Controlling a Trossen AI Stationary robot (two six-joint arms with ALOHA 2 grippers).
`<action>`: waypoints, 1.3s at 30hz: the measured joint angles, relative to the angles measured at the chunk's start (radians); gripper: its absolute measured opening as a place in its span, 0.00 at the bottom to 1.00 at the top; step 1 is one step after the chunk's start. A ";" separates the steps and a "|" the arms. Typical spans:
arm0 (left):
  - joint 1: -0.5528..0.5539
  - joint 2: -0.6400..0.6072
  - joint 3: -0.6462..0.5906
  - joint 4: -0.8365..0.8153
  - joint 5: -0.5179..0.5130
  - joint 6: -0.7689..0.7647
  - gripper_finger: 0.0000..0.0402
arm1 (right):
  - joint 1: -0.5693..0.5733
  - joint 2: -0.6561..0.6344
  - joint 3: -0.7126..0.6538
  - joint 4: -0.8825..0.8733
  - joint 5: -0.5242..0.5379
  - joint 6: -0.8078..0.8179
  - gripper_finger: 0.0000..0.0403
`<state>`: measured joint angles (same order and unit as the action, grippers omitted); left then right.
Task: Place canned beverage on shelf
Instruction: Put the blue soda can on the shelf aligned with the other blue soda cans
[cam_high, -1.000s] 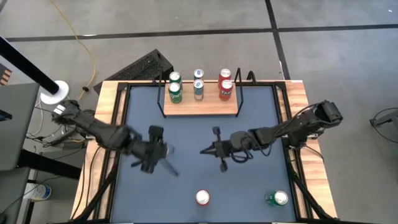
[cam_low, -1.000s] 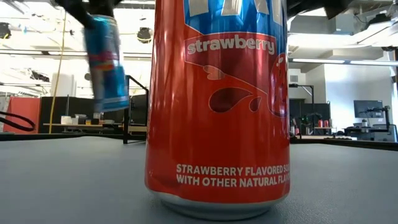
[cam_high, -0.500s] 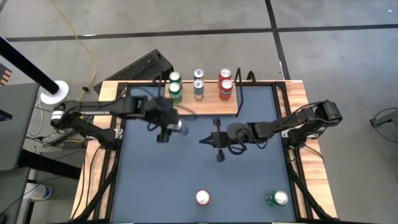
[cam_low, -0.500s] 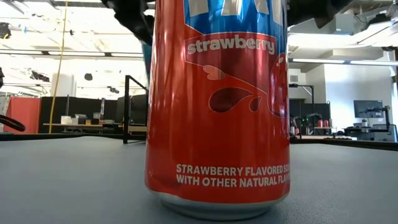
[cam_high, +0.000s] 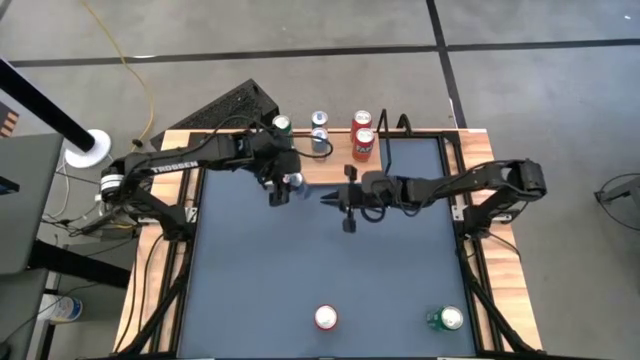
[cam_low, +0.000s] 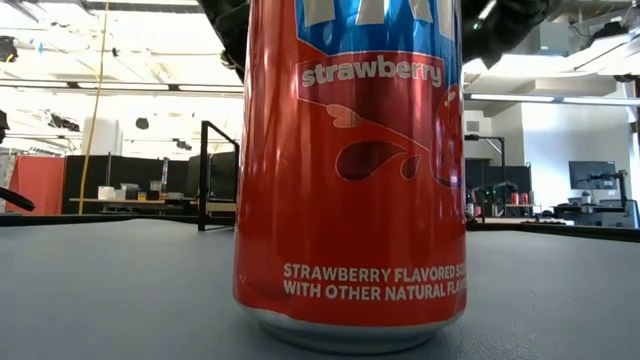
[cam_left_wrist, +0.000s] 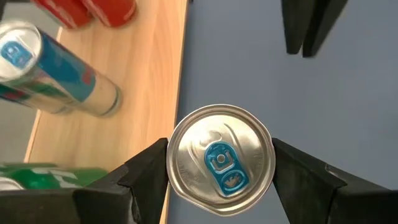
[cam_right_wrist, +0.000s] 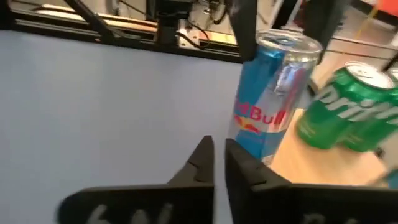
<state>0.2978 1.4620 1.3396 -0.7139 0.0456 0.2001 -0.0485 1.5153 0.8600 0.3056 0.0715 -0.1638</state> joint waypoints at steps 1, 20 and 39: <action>0.000 0.001 0.000 -0.005 0.000 0.001 0.59 | -0.014 0.012 0.000 0.010 -0.030 0.000 0.11; -0.059 -0.018 0.002 -0.048 0.091 0.024 0.59 | -0.076 0.161 0.001 0.323 -0.182 -0.047 0.79; -0.115 -0.019 0.040 -0.057 0.102 0.026 0.59 | -0.090 0.353 0.108 0.486 -0.263 -0.012 0.81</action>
<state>0.1829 1.4433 1.3800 -0.7708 0.1478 0.2260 -0.1383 1.8687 0.9681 0.7919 -0.1911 -0.1761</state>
